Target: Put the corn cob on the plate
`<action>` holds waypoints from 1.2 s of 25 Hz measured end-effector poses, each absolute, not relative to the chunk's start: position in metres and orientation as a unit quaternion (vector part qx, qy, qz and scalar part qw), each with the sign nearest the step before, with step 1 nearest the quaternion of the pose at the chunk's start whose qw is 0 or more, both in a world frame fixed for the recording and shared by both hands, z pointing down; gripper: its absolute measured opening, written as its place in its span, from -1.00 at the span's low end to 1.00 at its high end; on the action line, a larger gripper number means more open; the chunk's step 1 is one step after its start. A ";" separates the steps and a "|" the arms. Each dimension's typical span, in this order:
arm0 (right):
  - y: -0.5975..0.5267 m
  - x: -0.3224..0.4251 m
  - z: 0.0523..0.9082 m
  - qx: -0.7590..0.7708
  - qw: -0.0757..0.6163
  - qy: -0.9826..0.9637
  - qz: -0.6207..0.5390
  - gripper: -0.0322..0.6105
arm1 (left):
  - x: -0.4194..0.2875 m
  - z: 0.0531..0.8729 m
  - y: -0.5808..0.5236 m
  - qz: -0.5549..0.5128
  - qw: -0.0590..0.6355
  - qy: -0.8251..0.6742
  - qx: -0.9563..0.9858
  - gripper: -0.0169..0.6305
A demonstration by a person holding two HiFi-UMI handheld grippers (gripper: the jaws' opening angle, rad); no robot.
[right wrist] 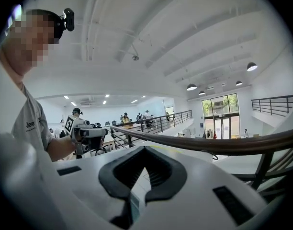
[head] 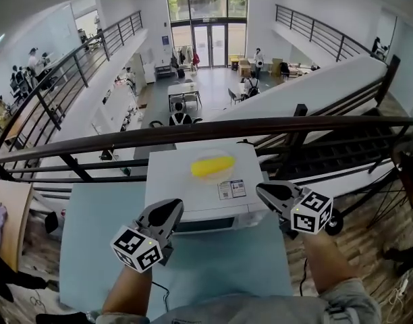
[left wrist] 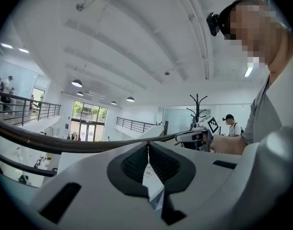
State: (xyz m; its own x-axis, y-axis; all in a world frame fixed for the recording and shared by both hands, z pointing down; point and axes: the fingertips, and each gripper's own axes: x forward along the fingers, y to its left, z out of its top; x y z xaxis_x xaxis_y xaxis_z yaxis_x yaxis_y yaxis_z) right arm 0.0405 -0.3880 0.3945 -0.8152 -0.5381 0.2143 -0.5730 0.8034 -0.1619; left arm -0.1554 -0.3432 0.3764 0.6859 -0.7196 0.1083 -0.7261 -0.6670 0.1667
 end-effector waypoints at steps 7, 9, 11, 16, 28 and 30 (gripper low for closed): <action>-0.342 0.050 0.382 0.297 0.077 -0.946 0.107 -0.85 | -0.151 0.364 -0.289 -0.002 0.110 -0.397 0.911 -0.89; -0.326 0.052 0.377 0.298 0.078 -0.945 0.107 -0.85 | -0.152 0.358 -0.273 -0.005 0.109 -0.399 0.910 -0.89; -0.311 0.052 0.375 0.299 0.079 -0.945 0.108 -0.85 | -0.153 0.354 -0.258 -0.005 0.109 -0.400 0.910 -0.89; -0.282 0.050 0.371 0.296 0.081 -0.945 0.108 -0.85 | -0.154 0.350 -0.231 -0.008 0.110 -0.403 0.909 -0.89; -0.209 0.047 0.358 0.290 0.081 -0.949 0.095 -0.85 | -0.152 0.340 -0.165 -0.020 0.106 -0.408 0.907 -0.89; -0.199 0.048 0.356 0.289 0.081 -0.949 0.092 -0.85 | -0.150 0.337 -0.155 -0.020 0.103 -0.406 0.908 -0.89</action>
State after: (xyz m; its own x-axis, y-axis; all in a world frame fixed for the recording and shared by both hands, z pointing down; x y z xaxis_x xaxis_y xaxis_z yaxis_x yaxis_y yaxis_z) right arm 0.0478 -0.1989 0.3558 -0.8198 -0.5335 0.2079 -0.5636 0.8161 -0.1282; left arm -0.1497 -0.1551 0.3369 0.6689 -0.7419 0.0471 -0.7337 -0.6486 0.2025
